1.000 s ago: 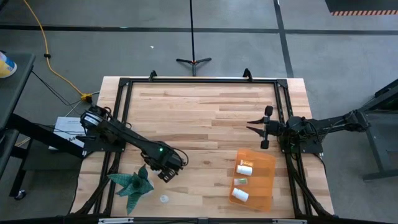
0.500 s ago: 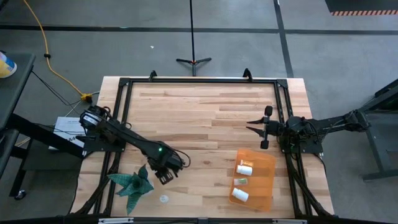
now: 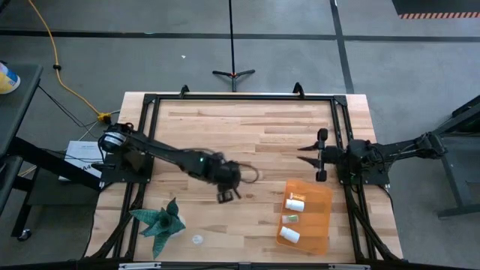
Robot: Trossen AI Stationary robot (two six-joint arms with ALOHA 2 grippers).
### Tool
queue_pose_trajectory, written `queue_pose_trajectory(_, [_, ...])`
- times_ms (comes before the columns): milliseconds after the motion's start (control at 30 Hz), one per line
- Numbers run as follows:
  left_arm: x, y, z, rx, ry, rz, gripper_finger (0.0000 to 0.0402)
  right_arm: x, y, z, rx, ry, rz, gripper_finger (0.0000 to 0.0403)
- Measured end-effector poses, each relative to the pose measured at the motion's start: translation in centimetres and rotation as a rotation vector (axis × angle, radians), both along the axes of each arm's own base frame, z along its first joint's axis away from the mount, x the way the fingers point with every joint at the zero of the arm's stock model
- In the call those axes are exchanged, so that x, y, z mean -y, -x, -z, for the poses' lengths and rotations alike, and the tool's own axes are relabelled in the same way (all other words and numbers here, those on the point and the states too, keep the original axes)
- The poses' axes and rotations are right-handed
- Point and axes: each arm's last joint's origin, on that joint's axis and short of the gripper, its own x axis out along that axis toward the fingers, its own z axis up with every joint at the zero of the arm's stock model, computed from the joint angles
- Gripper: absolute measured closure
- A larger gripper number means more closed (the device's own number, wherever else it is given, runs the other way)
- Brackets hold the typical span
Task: Pick and place pill bottles into a basket
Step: Put the top transparent medicine bottle into the orange bin
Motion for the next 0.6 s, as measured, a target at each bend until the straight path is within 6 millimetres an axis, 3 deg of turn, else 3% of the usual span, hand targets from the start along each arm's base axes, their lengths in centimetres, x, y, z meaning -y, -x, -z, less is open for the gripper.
queue_pose_trajectory(267, [-2.2, -4.7, -3.7, 0.505, -0.143, 0.139, 0.0206, -0.5, -0.6, -0.4, 0.041, 0.134, -0.121, 0.0198])
queue_pose_trajectory(433, [-3.6, -5.7, -4.9, 0.656, -0.149, 0.107, 0.0215, -1.0, -1.1, -0.5, 0.064, 0.269, -0.152, 0.0157])
queue_pose_trajectory(600, [-4.5, -6.2, -5.8, 0.779, -0.049, 0.057, 0.0224, -1.7, -1.4, -1.0, 0.141, 0.420, -0.175, 0.0152])
